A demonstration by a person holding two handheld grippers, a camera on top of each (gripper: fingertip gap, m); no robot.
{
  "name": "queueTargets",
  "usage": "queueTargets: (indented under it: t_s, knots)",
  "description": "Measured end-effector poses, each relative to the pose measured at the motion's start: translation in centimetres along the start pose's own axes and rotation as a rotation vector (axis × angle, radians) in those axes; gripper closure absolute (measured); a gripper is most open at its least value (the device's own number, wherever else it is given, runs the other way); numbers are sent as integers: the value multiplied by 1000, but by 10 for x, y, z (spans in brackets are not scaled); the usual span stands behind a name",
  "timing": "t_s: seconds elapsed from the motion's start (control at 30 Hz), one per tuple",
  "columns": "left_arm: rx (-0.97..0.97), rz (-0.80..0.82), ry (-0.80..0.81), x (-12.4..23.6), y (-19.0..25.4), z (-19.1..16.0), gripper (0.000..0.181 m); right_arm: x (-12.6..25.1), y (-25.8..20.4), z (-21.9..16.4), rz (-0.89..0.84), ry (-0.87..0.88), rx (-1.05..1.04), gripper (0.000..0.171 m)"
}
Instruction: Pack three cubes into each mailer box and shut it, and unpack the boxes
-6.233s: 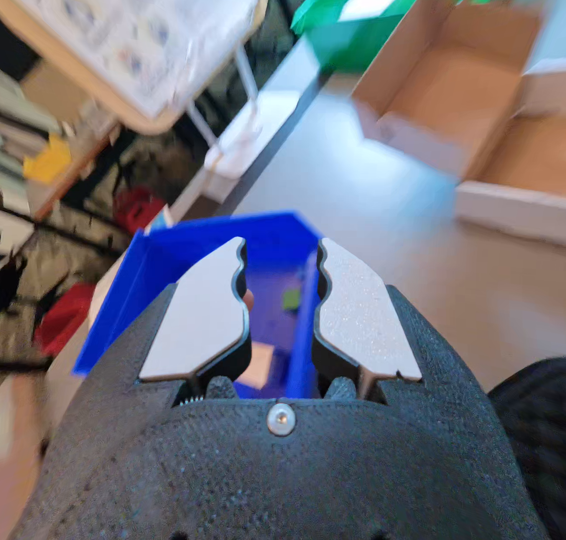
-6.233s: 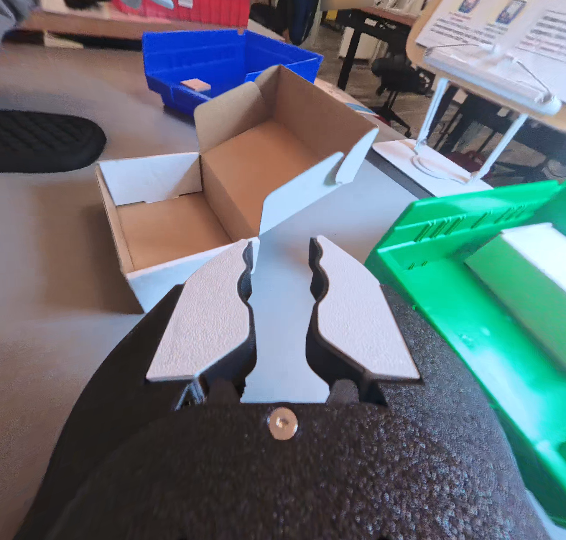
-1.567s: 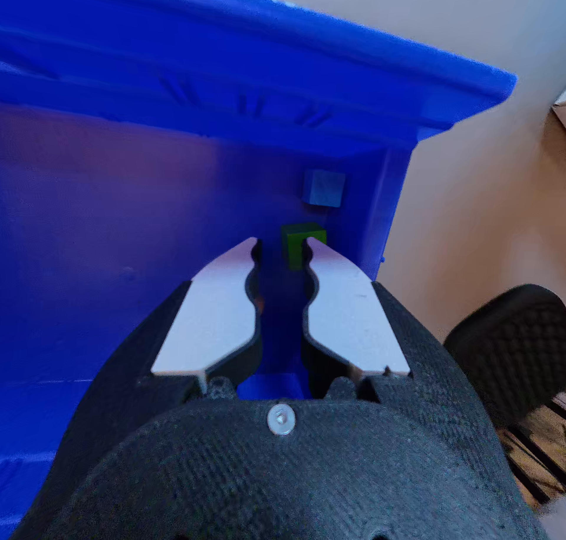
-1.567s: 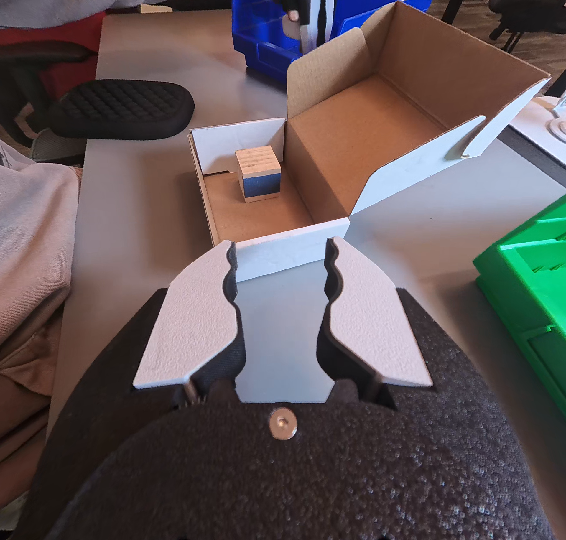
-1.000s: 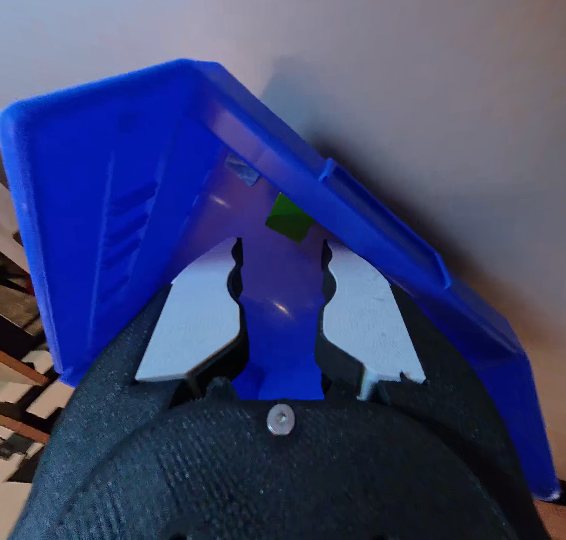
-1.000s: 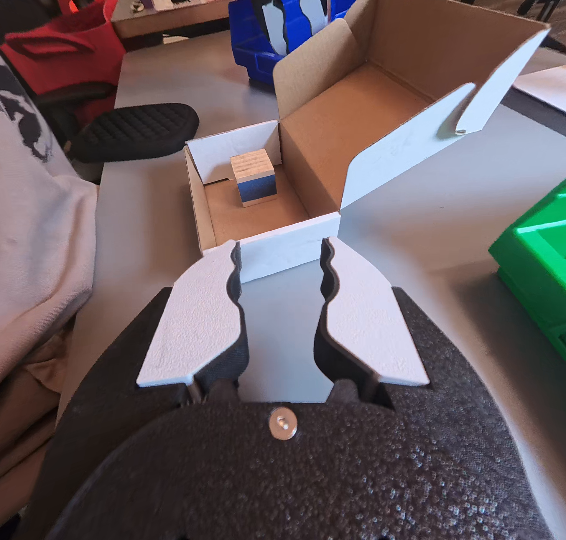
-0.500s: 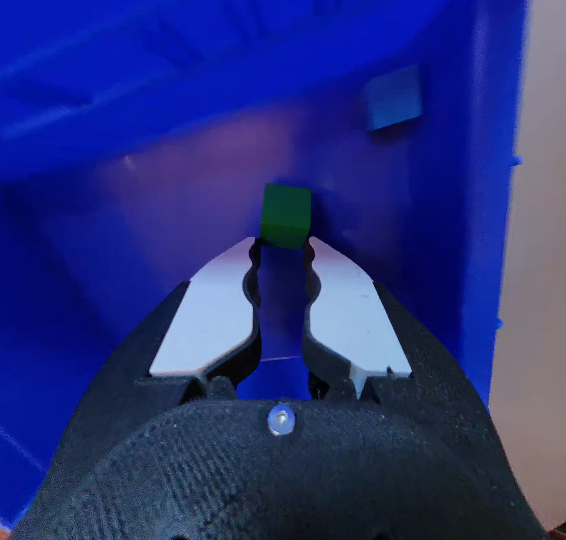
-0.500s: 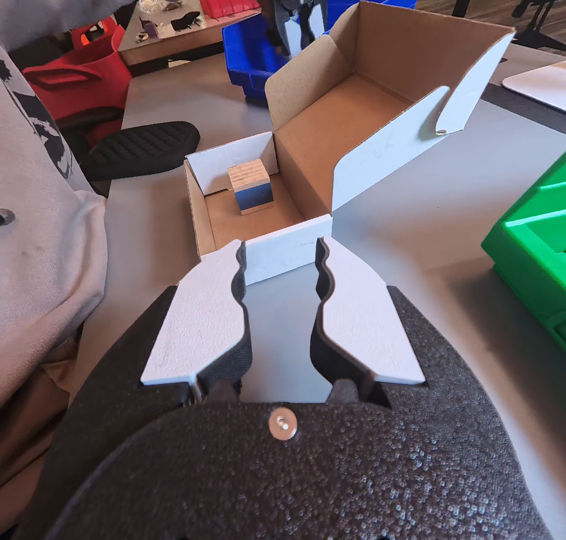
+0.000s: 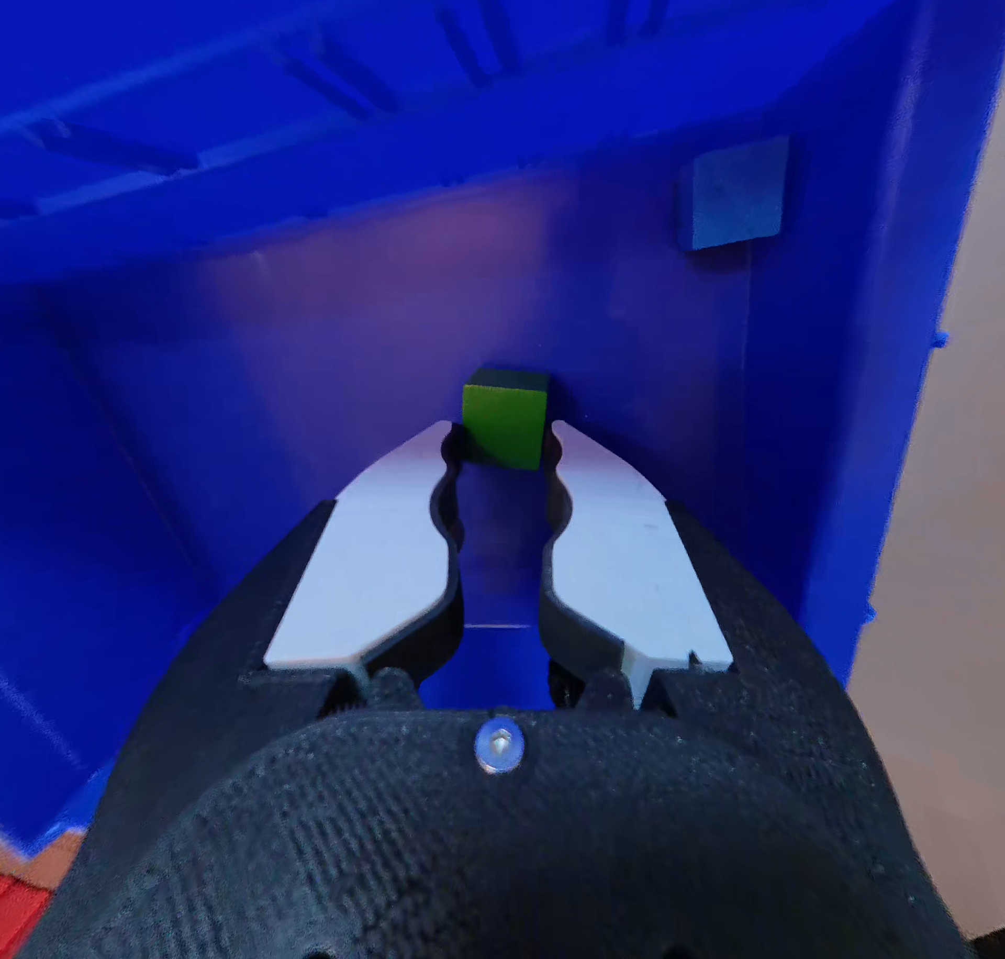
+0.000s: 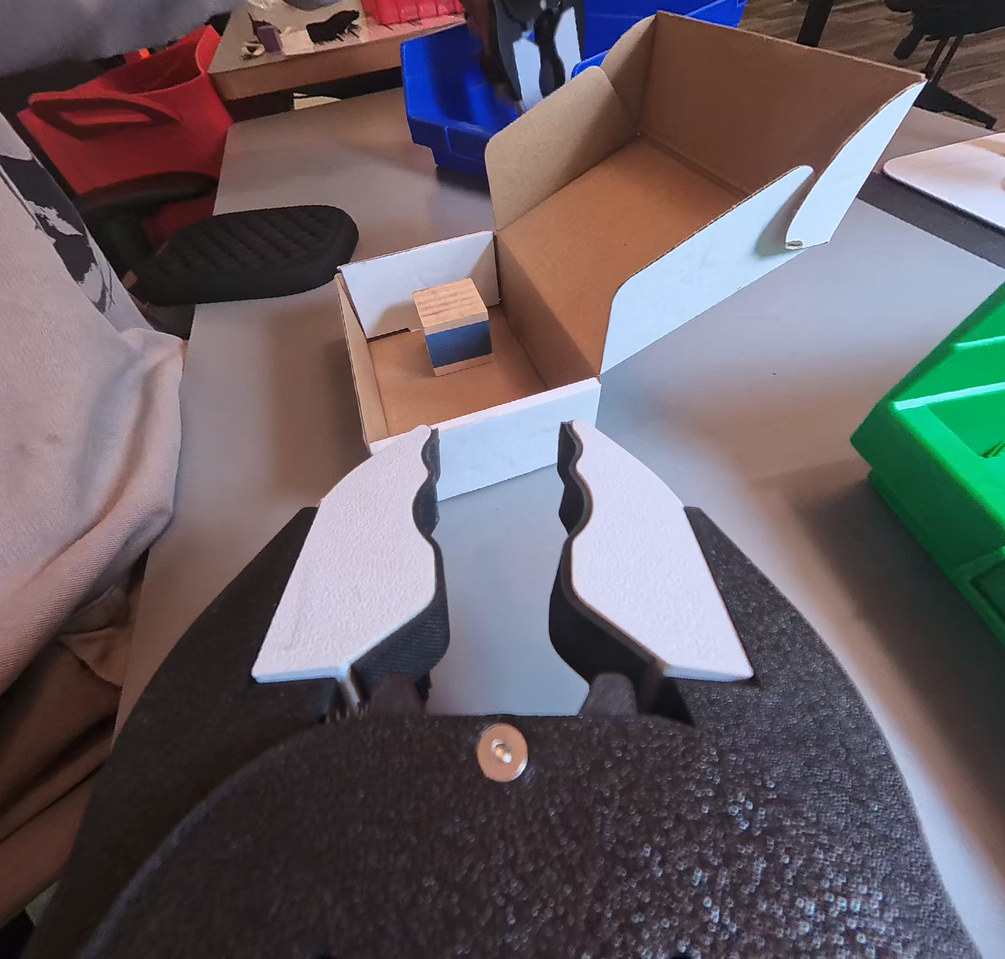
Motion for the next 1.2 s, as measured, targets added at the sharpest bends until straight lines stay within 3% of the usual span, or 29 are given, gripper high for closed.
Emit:
queueTargets:
  t_s: [0.17, 0.27, 0.33, 0.5, 0.73, 0.9, 1.2]
  knots:
    - [76, 18, 205, 76, 25, 39, 153, -1, -2, 0, 17, 1, 12, 129]
    - [22, -17, 318, 118, 79, 85, 153, -5, -8, 2, 24, -9, 38, 127]
    - [-20, -81, 343, 125, 124, 115, 153, -8, -14, 2, 30, -29, 66, 124]
    - [-155, -182, 276, 93, 208, 177, 153, -15, -29, 1, 42, -74, 119, 120]
    - [-287, -189, 149, 39, 247, 231, 154, -9, -31, 3, 12, -49, 132, 120]
    - [-383, -134, 76, 21, 253, 242, 153, -4, -28, 3, -13, -38, 132, 121]
    - [-369, -133, 41, 8, 247, 226, 153, -2, -27, 3, -22, -41, 139, 121]
Point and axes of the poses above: each gripper's, where its closed fingertips meet, x back along the fingers, z out of its top, y = z × x across the jaws, the point moved 8 cm from there along x, back along the fingers, and after that the axes turned 1 degree about -z, right-handed, at the moved point
